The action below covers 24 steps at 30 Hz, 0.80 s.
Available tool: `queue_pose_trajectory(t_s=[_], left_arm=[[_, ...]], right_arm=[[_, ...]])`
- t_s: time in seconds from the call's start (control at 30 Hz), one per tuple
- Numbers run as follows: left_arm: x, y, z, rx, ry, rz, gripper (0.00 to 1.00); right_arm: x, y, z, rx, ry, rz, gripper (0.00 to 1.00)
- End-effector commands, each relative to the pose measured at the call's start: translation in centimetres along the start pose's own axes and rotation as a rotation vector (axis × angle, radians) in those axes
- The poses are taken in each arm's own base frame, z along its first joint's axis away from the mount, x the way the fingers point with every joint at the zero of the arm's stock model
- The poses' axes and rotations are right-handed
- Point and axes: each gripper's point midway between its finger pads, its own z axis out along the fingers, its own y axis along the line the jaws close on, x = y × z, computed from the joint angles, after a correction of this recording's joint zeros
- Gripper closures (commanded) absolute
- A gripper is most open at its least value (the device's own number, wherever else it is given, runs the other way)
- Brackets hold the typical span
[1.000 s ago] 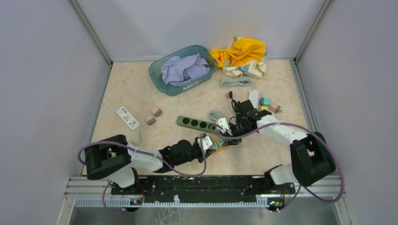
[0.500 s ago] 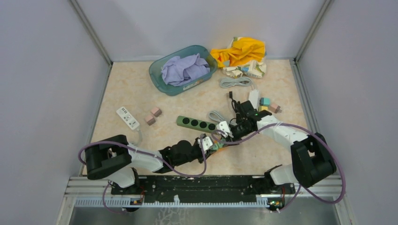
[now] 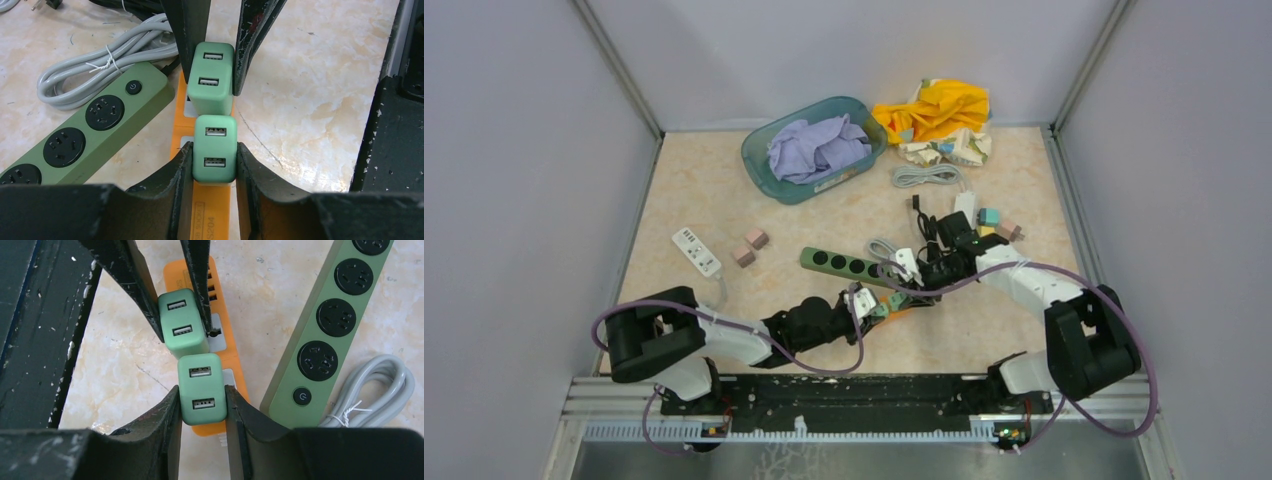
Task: Pull the plug off the socket
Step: Remove the plug from the socket, then place the socket at the center of the board.
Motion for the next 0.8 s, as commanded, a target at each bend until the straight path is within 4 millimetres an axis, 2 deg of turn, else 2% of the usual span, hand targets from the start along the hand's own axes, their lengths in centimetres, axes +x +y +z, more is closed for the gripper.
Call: queue_pose_trajectory(t_s=[0.0,0.1,0.23,0.33,0.53,0.77], left_arm=[[3.7,-0.1,-0.8,0.012,0.116,-0.001,0.99],[3.7,-0.1,-0.7,0.012,0.115,-0.003,0.99],[3.8,-0.2,-0.6,0.015,0.118,-0.007,0.99],[3.9,-0.2,-0.6,0.014,0.119,-0.010,0.99],[3.0,-0.1,-0.5,0.011,0.115,-0.017,0.98],[1.6,-0.2,-0.2,0.009,0.094,-0.032,0.69]], right_arm=[[-3.0,1.3,-0.5,-0.047,-0.147,-0.114,1.00],[-3.8,2.3,0.0,-0.098,-0.207,-0.117,1.00],[-5.1,2.2,0.4,-0.110,-0.228,-0.113,1.00],[-5.9,1.4,-0.2,-0.087,-0.207,-0.098,1.00],[-6.2,-0.1,-2.3,-0.023,-0.161,-0.044,1.00],[-7.0,-0.8,-2.9,0.019,-0.185,-0.020,1.00]])
